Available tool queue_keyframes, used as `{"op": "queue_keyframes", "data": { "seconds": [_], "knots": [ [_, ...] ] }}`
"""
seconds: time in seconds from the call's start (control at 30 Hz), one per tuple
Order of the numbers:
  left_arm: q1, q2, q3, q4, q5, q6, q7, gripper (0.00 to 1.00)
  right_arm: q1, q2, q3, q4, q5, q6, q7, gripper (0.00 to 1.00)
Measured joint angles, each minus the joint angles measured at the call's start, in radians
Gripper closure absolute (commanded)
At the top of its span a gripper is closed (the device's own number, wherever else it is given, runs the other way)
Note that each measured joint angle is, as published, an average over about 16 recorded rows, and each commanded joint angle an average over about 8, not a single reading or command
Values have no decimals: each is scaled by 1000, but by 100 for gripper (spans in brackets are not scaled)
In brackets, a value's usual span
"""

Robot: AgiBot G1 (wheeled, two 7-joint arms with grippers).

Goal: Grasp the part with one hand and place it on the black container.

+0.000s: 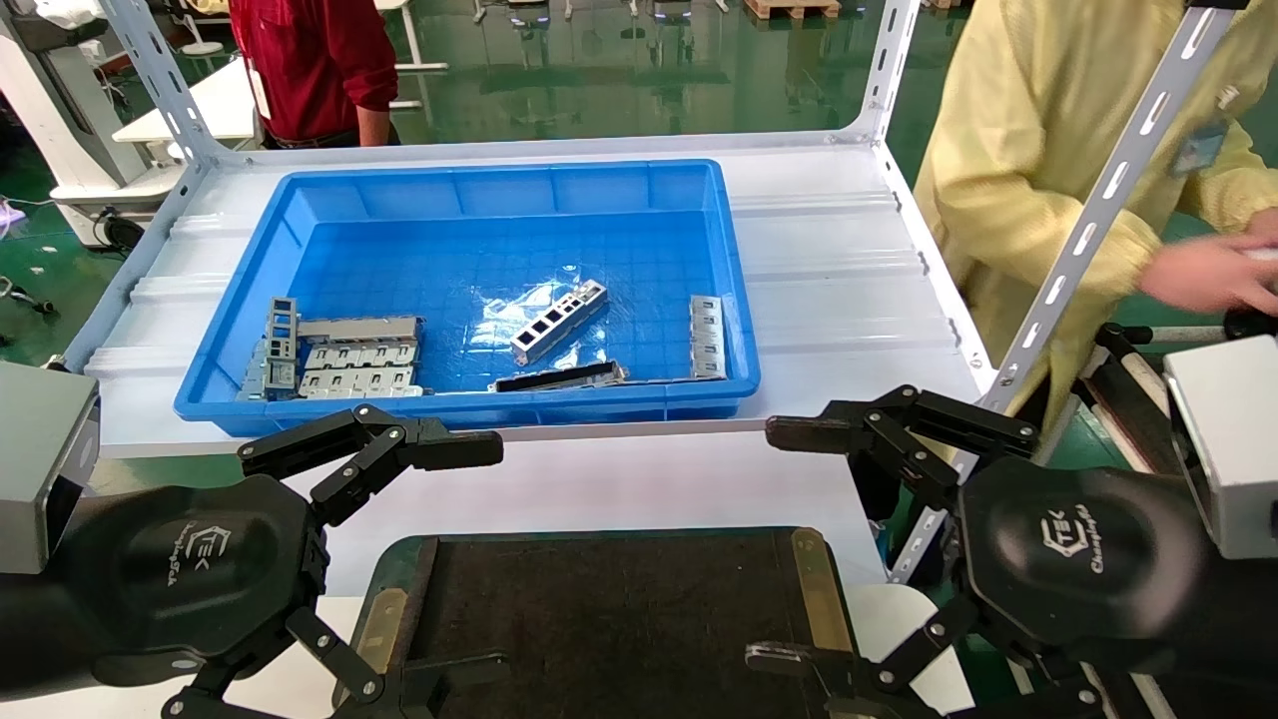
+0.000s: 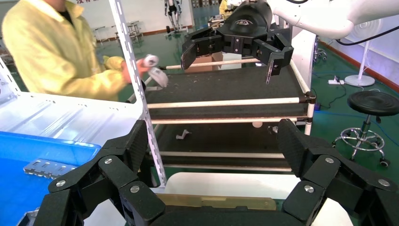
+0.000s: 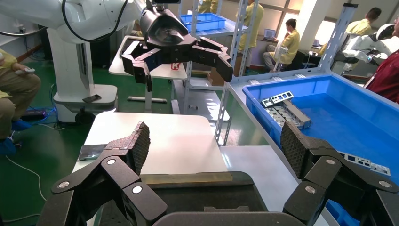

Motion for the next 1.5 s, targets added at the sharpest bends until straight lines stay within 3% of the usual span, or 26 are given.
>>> {"op": "queue_keyframes", "data": {
  "seconds": [1.07,1.5],
  "knots": [
    [-2,1,-1,-2,6,-5,6,0,0,0,0,0,0,0,0,0],
    [-31,19,11,0,70,-66,11,0,1,0,-1,-1,0,0,0,0]
  ]
}}
